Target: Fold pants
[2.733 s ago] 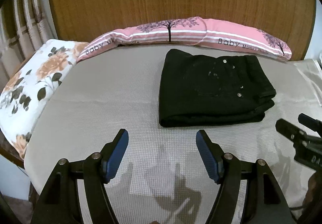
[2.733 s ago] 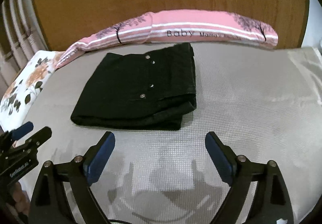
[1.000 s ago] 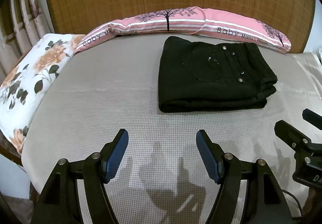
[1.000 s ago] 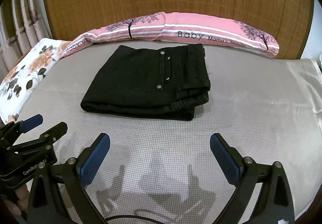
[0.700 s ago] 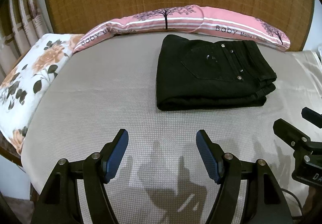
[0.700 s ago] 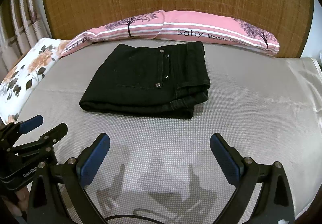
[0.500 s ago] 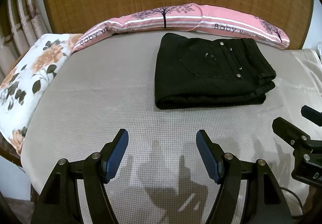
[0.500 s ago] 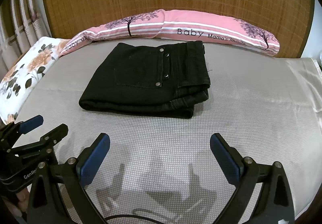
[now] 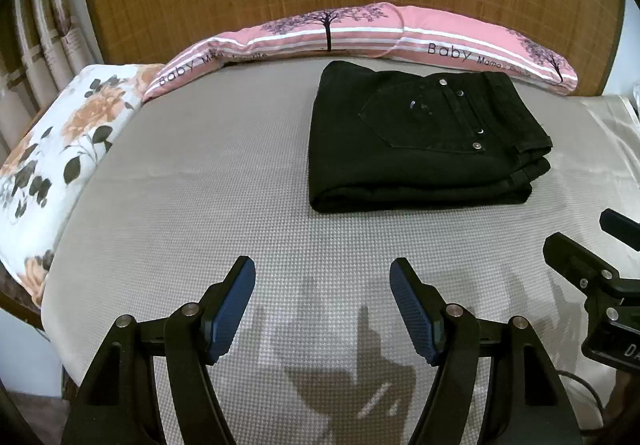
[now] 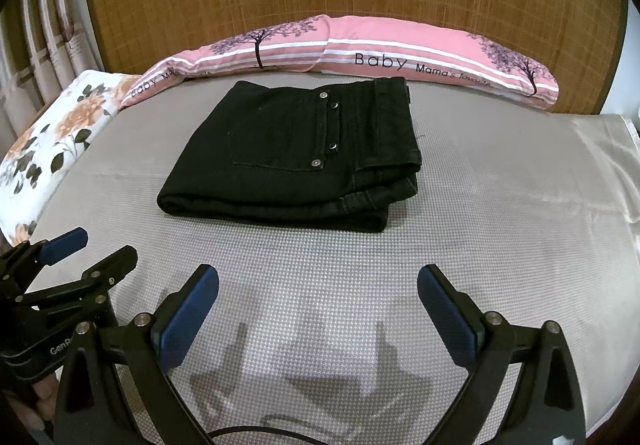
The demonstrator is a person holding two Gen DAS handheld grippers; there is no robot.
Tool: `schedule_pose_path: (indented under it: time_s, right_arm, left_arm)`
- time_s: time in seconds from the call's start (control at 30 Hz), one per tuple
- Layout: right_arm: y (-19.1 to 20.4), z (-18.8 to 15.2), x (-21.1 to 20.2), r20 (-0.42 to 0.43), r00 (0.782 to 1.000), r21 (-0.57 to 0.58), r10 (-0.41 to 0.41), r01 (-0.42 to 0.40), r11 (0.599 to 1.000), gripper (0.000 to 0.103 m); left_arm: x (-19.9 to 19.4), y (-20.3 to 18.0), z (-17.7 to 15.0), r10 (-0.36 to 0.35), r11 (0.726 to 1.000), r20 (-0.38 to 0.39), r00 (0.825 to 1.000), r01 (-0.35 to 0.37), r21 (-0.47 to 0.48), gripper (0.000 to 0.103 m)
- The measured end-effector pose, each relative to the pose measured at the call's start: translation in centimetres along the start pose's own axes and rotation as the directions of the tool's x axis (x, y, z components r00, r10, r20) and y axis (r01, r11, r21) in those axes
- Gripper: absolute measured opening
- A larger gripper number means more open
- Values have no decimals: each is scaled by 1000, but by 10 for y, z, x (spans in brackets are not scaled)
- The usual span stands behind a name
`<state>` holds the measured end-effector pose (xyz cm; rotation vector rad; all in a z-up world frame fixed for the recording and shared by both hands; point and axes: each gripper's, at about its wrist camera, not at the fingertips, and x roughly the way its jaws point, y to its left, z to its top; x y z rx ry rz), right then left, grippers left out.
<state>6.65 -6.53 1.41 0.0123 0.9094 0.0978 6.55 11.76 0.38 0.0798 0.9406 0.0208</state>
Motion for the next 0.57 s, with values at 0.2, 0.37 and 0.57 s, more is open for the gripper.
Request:
schedule_pose_path:
  time_s: [0.2, 0.37, 0.57]
  right_arm:
    - [0, -3, 1, -3, 1000, 8, -6, 6, 1000, 98]
    - [0, -5, 0, -4, 1000, 16, -7, 7, 1000, 98]
    - [-1, -4, 2, -12, 1000, 18, -4, 4, 1000, 98]
  left_arm:
    - [0, 0, -1, -1, 1000, -2, 1000, 1, 0, 70]
    - [-1, 0, 0, -4, 1000, -2, 1000, 4, 0, 70]
    - [0, -1, -1, -9, 1000, -8, 1000, 9, -2, 70]
